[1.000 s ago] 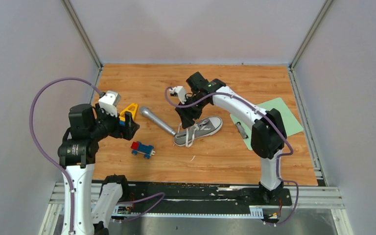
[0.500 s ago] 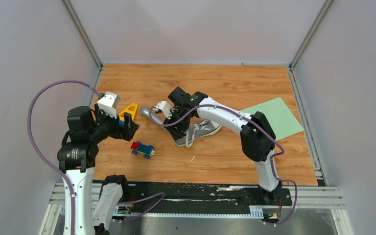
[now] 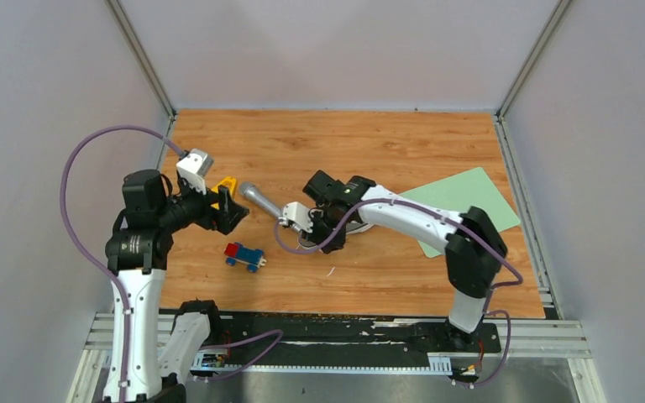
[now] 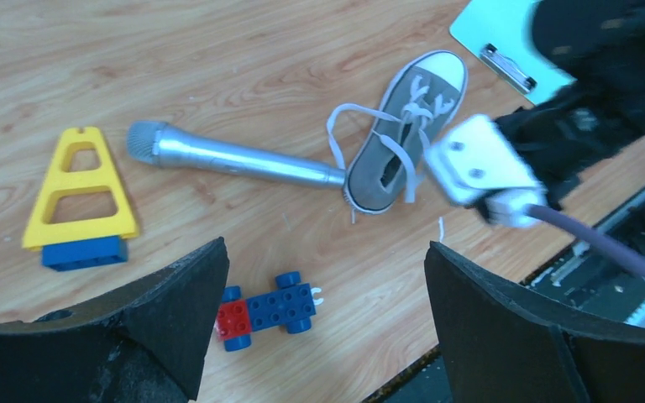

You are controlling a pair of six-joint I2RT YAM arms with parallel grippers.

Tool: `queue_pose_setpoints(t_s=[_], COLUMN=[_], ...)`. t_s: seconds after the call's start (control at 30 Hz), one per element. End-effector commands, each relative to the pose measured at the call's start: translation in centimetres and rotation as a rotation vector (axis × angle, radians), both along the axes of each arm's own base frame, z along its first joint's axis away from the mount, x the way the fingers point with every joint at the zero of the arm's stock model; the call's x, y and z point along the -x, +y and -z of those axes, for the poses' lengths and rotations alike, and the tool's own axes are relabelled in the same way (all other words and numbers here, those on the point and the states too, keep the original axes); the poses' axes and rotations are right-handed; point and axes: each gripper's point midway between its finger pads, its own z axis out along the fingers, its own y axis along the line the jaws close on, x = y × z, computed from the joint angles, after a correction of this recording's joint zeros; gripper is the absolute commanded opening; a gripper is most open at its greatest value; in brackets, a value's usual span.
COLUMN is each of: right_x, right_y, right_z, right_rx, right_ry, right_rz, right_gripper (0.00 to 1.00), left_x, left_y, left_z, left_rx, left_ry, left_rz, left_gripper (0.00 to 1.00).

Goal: Tie the shoes
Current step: Adjust the shoe at the center of the board.

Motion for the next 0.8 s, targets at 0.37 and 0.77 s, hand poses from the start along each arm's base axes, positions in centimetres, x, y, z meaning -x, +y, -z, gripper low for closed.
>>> queue_pose_setpoints(t_s=[0.37,0.77], right_x=[-1.1,-3.5], right_y=[0.9,7.8], right_z=[-6.9,-0.5], right_rx=[-0.163,-0.107], right_ry=[-0.268,-0.085], right_rz=[-0.033,0.301], right_gripper=[0.53,0.52], left_x=[-5.5,-5.8], left_y=[-3.7,1.1], left_z=[4.9,4.7], left_rx=[0.155,-0.092], left_ry=[0.275,0.452], left_rz=[0.066,-0.099], left_gripper=[0.87,0.98])
